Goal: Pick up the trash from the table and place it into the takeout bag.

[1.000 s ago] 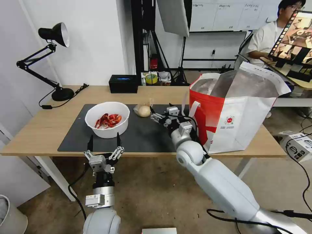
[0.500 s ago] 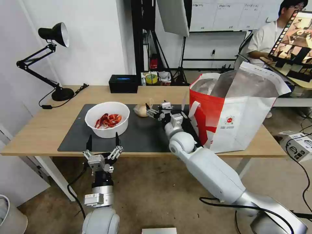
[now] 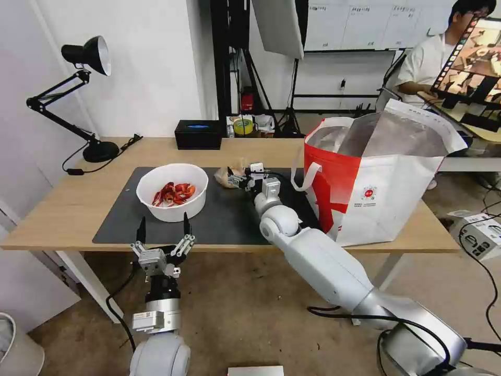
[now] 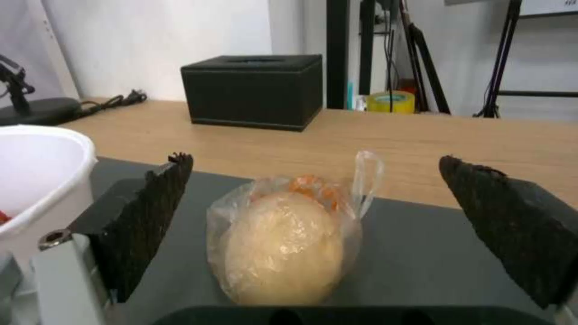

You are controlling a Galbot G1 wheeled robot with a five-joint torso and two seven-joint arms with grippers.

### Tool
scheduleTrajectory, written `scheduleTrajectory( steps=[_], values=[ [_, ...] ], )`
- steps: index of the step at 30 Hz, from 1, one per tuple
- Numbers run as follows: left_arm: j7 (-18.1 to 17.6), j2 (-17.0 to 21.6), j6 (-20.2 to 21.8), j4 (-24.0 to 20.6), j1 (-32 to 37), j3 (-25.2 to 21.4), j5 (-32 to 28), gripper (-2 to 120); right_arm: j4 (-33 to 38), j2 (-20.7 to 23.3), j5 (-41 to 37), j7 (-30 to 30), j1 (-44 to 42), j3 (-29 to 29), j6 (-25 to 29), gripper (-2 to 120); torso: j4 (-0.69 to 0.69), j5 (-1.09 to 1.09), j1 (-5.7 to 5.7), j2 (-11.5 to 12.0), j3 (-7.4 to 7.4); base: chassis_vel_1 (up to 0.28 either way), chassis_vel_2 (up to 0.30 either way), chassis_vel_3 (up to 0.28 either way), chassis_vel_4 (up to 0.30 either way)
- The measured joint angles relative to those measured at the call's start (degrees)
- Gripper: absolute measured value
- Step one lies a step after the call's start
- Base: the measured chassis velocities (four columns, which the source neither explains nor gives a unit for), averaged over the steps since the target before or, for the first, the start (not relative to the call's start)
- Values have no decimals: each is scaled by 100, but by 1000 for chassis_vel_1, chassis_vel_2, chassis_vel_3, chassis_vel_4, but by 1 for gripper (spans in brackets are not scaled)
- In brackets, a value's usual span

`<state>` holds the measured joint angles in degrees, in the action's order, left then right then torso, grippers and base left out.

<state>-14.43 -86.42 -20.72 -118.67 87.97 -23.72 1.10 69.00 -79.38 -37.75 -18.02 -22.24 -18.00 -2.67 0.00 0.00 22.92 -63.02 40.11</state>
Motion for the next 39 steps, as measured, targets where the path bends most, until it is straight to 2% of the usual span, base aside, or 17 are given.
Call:
scheduleTrajectory(
  steps=[13, 39],
  values=[
    [-1, -35, -6, 12, -19, -8, -3, 100, -745, -369, 44, 159, 167, -17, 35, 100, 0, 0, 0, 0, 0, 0, 0, 0, 0],
    [-2, -48, -16, 39, -25, 6, -6, 100, -1651, -768, 212, 408, 406, 24, 183, 100, 0, 1, 0, 0, 0, 0, 0, 0, 0]
  ],
)
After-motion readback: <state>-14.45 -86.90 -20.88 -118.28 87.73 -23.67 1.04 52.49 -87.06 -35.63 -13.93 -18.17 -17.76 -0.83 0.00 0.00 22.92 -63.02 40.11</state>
